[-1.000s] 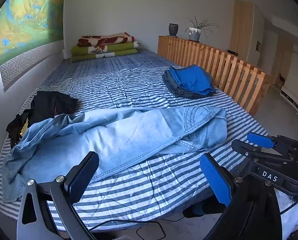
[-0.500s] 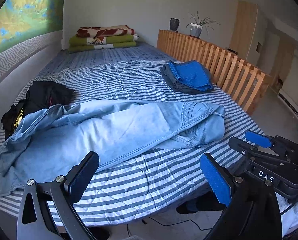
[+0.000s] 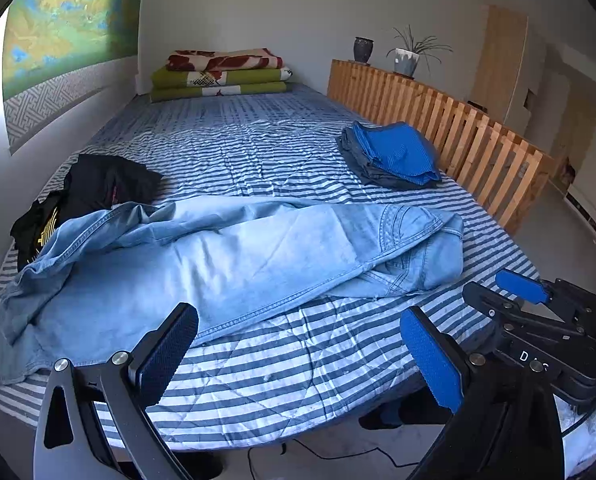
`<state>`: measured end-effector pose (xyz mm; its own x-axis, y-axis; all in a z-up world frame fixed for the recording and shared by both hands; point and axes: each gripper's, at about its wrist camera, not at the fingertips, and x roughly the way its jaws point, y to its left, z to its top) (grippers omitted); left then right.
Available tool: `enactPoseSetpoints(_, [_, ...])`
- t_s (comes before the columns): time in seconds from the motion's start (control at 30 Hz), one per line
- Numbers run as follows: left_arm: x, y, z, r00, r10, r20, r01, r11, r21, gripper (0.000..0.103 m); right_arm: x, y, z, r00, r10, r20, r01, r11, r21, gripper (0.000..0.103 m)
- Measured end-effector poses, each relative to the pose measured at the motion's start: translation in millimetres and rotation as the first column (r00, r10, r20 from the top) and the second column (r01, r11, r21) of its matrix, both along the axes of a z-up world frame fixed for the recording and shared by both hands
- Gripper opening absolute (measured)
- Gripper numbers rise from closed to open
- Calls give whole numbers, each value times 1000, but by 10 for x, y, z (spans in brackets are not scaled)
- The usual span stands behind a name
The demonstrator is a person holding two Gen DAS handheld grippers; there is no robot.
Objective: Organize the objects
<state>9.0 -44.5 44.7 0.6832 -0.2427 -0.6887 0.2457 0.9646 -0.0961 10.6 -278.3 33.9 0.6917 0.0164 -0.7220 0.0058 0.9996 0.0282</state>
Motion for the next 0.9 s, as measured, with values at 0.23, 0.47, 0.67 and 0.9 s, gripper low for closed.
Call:
enactPoseSetpoints(0.23, [30,80,-50,999,33,-7,-33,999,10,102,31,41,-48,1000,2,-10,-2,1000,1,46])
enactPoseSetpoints(0.47, [37,85,-75,999,35,-5,-35,999,20,102,52,41,-69,1000,-3,-14,3,1000,-6,46])
enactPoseSetpoints(0.67, [55,97,-78,999,43,-5,-43,999,20,102,54,38,-81,1000,-4,-16,4,1000,-5,46])
enactPoseSetpoints(0.9, [98,115,-115,998,53,-14,-53,998,27,102,83,46,-108,1000,1,-19,-2,1000,-8,47])
